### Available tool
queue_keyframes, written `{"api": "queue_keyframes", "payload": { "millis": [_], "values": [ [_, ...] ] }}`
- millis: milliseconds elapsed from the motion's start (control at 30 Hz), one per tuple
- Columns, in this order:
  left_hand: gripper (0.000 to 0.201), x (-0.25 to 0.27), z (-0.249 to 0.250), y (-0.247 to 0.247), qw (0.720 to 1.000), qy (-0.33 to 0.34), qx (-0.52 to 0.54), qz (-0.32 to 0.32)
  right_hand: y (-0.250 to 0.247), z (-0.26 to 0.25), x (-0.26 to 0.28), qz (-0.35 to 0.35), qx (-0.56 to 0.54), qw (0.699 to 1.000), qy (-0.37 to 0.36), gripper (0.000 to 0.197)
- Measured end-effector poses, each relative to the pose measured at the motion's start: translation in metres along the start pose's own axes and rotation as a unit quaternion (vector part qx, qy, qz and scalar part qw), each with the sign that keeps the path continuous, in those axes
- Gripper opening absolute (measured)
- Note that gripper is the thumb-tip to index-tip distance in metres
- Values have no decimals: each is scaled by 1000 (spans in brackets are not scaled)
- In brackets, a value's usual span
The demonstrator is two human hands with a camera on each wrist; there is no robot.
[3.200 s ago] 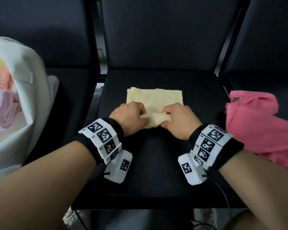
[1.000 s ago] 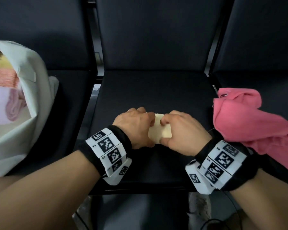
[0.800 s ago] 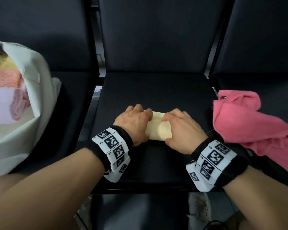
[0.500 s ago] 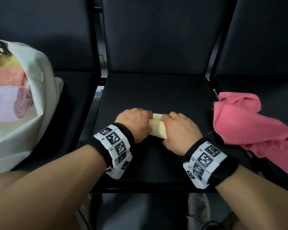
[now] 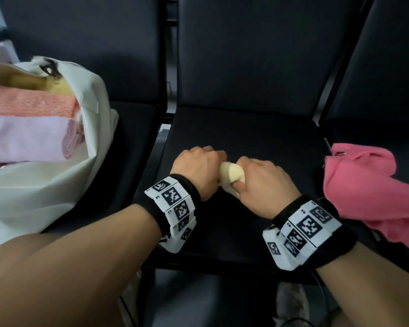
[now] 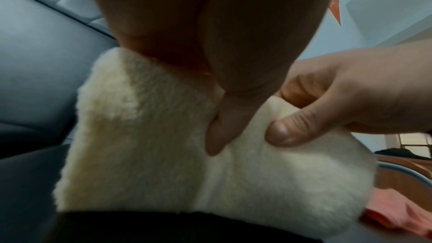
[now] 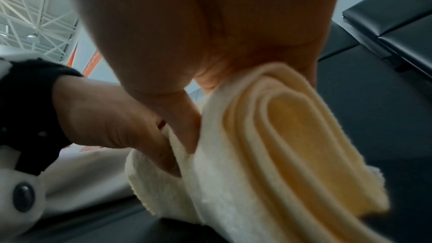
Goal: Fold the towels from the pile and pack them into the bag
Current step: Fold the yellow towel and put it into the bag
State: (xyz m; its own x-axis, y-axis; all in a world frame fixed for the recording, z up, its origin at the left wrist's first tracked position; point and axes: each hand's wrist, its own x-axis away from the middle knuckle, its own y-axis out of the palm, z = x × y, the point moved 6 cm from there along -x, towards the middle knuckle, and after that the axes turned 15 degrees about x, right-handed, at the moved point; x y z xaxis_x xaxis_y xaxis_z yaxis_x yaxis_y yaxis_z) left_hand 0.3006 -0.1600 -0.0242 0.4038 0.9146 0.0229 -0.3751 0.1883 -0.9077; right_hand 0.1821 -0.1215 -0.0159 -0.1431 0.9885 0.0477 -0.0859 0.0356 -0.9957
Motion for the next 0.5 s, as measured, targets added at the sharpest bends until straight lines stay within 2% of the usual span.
{"api": "queue_keyframes", "payload": {
  "millis": [200,333,500],
  "values": [
    [28,25,-20,-17,998,-28,40,34,-6,-26,1,25,16,999,-37,37],
    [28,49,-40,-25,997,-38,46,52,-11,-42,4,56,16,997,-48,24],
    [32,78,-65,-40,994,-63,53,78,-21,-65,11,68,-2,995,-71,18]
  ]
}}
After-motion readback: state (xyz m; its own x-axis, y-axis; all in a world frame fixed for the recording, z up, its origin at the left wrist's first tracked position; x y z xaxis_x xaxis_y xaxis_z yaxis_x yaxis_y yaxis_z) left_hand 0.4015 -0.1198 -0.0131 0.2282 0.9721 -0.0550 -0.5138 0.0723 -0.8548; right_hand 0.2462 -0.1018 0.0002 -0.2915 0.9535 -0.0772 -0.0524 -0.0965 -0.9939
